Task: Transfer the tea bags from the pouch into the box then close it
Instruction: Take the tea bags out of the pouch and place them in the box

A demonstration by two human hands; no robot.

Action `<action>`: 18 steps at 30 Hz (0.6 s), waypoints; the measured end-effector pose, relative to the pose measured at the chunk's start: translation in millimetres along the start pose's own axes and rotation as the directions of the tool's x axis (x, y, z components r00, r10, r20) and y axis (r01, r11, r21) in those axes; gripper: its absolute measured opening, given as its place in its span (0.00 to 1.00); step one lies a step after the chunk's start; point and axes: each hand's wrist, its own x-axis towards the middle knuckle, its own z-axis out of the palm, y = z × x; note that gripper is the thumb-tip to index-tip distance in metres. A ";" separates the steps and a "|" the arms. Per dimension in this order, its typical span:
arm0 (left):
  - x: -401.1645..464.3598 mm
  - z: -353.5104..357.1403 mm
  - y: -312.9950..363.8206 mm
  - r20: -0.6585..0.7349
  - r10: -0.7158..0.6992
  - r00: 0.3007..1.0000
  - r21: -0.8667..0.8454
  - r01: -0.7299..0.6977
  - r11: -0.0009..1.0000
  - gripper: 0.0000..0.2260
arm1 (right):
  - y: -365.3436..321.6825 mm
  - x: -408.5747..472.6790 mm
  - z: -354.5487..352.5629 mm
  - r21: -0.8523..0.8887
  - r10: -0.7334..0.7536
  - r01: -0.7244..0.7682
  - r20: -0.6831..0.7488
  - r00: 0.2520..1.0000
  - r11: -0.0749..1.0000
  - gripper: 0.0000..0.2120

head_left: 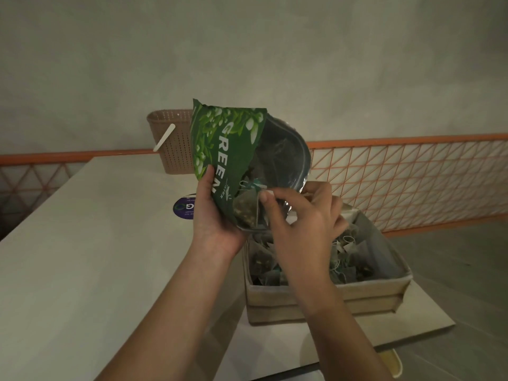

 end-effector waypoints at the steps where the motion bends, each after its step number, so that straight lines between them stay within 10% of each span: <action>1: -0.1 0.1 -0.2 0.000 0.002 1.000 -0.005 -0.002 1.000 0.28 | 1.1 0.0 -1.9 -0.004 -0.014 0.014 -0.021 1.000 1.000 0.08; 10: 3.7 -1.6 -4.3 -0.029 0.009 1.000 0.001 -0.009 1.000 0.26 | 2.9 10.0 -18.2 0.495 0.145 -0.229 0.202 0.969 0.838 0.10; 18: 8.2 -5.1 -3.0 -0.069 0.023 0.997 -0.011 -0.024 1.000 0.26 | 10.5 19.2 -22.3 0.486 0.071 -0.148 0.173 0.982 0.861 0.06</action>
